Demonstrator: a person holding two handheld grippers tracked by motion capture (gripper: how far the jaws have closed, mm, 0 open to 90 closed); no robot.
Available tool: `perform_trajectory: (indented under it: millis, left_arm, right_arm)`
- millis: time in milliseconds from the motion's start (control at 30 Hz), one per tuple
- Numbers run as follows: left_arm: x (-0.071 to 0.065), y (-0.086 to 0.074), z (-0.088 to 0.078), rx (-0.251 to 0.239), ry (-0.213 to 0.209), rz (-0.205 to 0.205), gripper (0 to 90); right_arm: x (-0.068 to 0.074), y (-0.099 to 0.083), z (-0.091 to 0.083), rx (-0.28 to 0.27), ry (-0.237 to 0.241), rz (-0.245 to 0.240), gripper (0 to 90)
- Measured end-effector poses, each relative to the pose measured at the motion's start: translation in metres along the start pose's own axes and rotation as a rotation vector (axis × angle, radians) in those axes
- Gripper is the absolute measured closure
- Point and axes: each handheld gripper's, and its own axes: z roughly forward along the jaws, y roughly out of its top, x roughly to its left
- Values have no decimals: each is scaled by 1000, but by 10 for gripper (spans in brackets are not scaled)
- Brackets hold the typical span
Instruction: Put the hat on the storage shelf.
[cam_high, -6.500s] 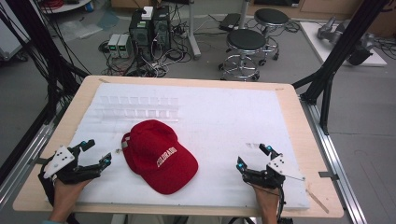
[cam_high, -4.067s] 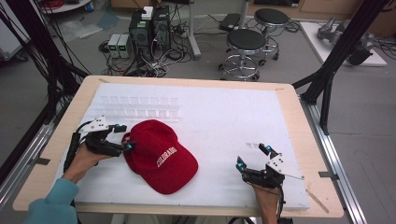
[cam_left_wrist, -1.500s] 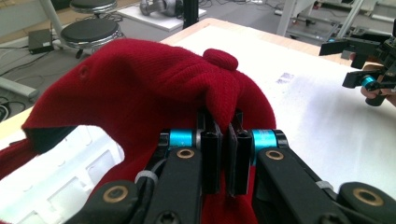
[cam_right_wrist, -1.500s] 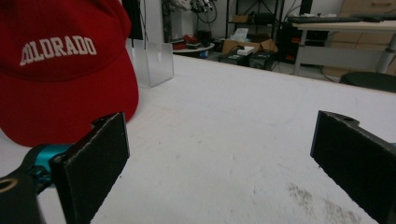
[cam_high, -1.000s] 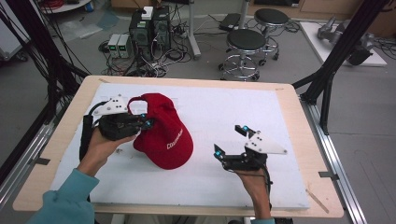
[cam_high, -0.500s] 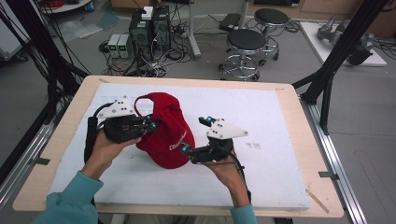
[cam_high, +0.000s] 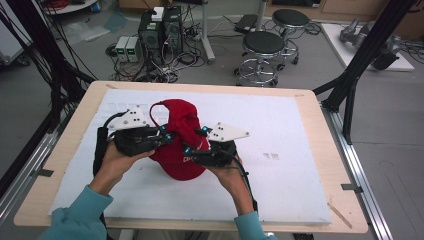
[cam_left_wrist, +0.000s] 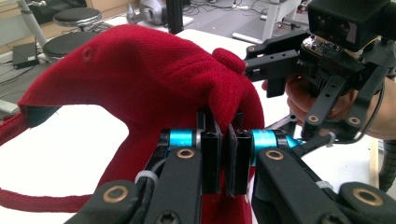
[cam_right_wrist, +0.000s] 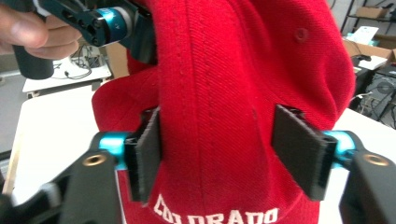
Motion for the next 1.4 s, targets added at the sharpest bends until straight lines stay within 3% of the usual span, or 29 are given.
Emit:
perform_trajectory:
  millis: [200,367,533,633,767,900,1100,1233,1400]
  left_arm:
    - [-1,0,0,1,-8,13,861]
    - [-2,-1,2,2,-12,14,858]
    - [0,-4,2,-3,-22,9,832]
    - [0,-6,3,8,-13,-7,623]
    - [3,-9,2,-6,-35,-43,362]
    - [7,-11,-5,-29,-15,-74,215]
    - [6,-23,-20,-39,-10,-82,180]
    - [1,-45,-31,-30,-3,-92,181]
    - [-4,-67,-32,-15,-8,-119,181]
  right_arm:
    - [-1,-1,-1,-3,50,-6,654]
    - [0,-1,0,0,49,-17,812]
    - [2,-2,0,-4,45,-21,837]
    - [3,-2,0,-6,39,-22,843]
    - [3,-3,-1,-2,33,-20,844]
    - [2,-3,-4,-21,17,-22,846]
    - [1,0,-13,-67,-11,-14,847]
    - [-1,2,-20,-96,-30,-7,847]
    - [-2,6,-26,-130,-41,2,846]
